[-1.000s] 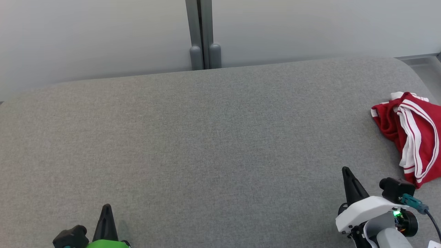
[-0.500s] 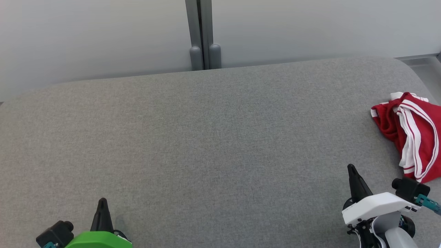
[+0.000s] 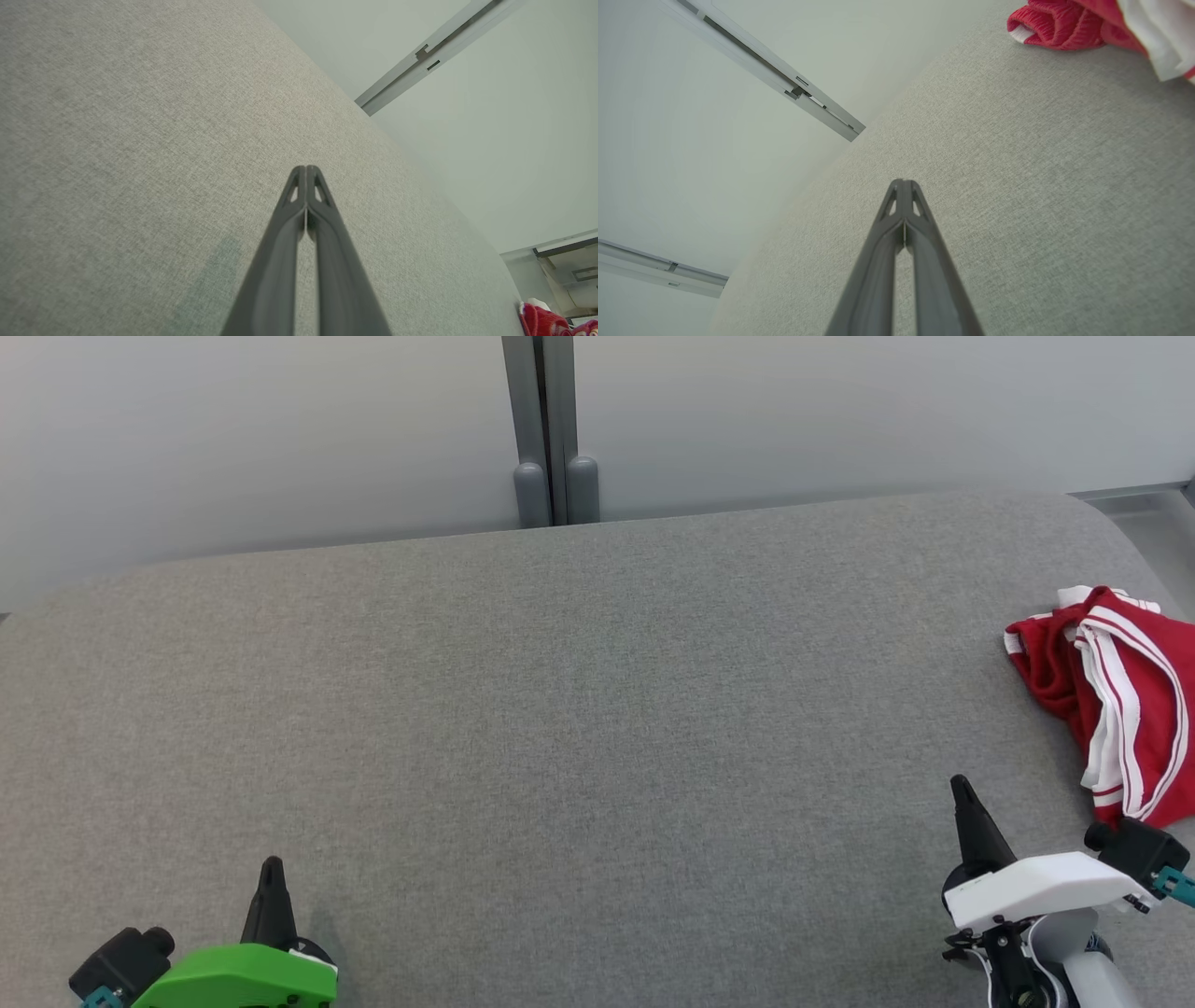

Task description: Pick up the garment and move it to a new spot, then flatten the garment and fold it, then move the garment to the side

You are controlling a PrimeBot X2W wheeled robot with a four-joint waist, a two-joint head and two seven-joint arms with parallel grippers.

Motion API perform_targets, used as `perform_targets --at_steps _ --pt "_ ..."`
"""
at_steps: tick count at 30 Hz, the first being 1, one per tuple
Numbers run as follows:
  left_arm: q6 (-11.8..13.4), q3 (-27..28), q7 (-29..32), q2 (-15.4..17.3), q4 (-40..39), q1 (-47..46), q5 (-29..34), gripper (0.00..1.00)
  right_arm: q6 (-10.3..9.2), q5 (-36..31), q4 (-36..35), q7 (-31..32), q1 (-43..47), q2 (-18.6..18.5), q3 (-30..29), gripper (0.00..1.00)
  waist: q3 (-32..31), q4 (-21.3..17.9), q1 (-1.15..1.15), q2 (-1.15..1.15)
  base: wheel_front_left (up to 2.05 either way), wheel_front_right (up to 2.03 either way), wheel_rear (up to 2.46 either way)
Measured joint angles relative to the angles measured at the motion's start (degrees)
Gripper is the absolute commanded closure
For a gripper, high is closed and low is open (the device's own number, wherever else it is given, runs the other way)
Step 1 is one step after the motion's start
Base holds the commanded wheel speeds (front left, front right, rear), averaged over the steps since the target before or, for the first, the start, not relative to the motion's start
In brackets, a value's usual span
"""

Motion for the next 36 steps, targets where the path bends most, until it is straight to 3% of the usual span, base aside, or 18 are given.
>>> perform_targets --at_steps 36 --pt "-2.14 2.37 5.82 0.05 -1.55 -3.01 -22.56 1.0 0.0 22.68 -4.25 5.83 0.55 -0.21 -1.44 1.0 -0.23 -0.04 0.0 0.0 0.0 0.0 0.0"
